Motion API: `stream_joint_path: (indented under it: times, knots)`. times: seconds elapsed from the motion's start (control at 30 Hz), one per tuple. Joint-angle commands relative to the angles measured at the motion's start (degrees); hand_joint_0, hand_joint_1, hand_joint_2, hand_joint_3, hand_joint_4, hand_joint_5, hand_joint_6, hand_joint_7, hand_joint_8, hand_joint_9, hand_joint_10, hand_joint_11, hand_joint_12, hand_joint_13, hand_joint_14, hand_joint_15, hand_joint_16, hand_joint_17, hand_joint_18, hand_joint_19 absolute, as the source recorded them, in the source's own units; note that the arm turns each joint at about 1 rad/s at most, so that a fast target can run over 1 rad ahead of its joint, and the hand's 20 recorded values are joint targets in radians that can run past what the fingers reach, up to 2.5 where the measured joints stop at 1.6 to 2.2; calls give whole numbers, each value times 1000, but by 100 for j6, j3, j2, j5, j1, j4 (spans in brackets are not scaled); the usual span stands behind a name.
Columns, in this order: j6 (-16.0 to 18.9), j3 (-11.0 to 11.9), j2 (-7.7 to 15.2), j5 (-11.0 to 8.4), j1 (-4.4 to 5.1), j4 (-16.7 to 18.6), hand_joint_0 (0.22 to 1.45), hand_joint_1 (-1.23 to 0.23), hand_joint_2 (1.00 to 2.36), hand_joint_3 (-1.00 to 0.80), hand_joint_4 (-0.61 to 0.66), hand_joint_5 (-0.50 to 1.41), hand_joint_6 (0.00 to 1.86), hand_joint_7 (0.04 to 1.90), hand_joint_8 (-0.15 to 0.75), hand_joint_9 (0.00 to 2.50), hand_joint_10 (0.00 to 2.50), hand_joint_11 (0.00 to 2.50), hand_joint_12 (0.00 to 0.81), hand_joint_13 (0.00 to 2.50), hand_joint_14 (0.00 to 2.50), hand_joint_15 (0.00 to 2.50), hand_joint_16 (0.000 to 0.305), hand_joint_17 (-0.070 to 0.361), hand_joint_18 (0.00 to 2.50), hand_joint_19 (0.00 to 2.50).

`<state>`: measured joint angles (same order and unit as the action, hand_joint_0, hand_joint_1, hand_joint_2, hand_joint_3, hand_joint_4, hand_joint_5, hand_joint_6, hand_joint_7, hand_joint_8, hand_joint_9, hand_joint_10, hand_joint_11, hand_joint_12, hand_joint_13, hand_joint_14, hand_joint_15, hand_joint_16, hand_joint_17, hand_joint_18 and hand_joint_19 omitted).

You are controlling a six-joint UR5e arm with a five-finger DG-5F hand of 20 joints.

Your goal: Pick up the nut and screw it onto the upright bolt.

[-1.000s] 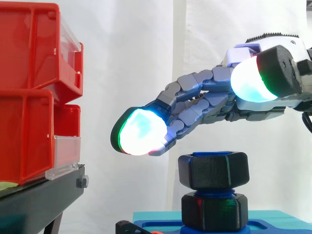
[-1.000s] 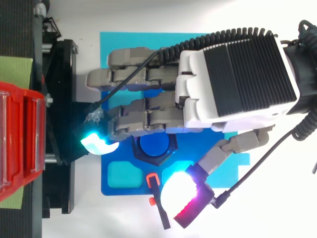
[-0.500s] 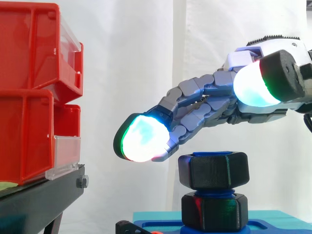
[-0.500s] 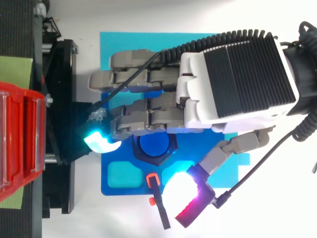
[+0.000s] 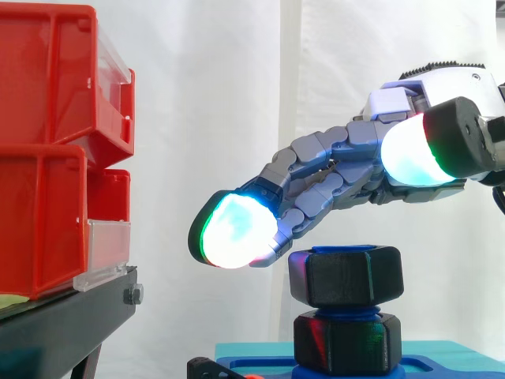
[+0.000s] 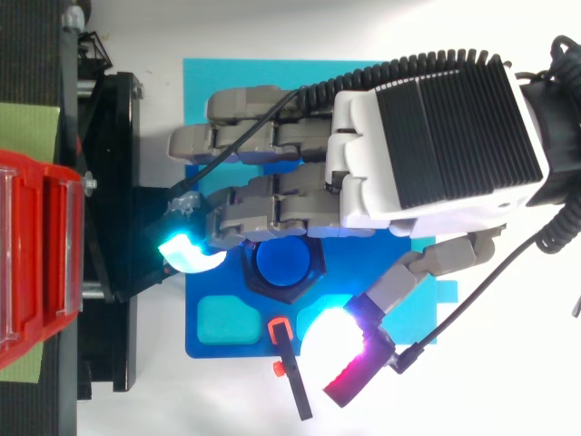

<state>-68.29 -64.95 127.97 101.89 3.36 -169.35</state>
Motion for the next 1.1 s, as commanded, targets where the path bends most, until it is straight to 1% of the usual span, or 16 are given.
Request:
stream_joint_path:
  times: [0.0,0.23,0.27,0.73,1.07]
  knots:
    - [0,0,-1,6,-2,7,468,-325,1000,-500,237,-153,503,796,222,397,0,0,290,116,0,0,34,76,0,0]
    - [0,0,-1,6,-20,7,471,-328,1000,-500,238,-152,503,797,222,404,0,0,290,127,0,0,33,75,0,0]
    - [0,0,-1,-3,-2,-1,471,-328,1000,-500,237,-152,503,797,222,404,0,0,290,128,0,0,33,75,0,0]
    - [-9,0,-1,15,24,7,473,-347,1000,-500,245,-151,503,810,224,414,0,0,287,141,0,0,32,73,0,0]
    - [-9,-9,-1,6,16,-1,473,-349,1000,-500,240,-150,503,807,224,414,0,0,288,146,0,0,32,73,0,0]
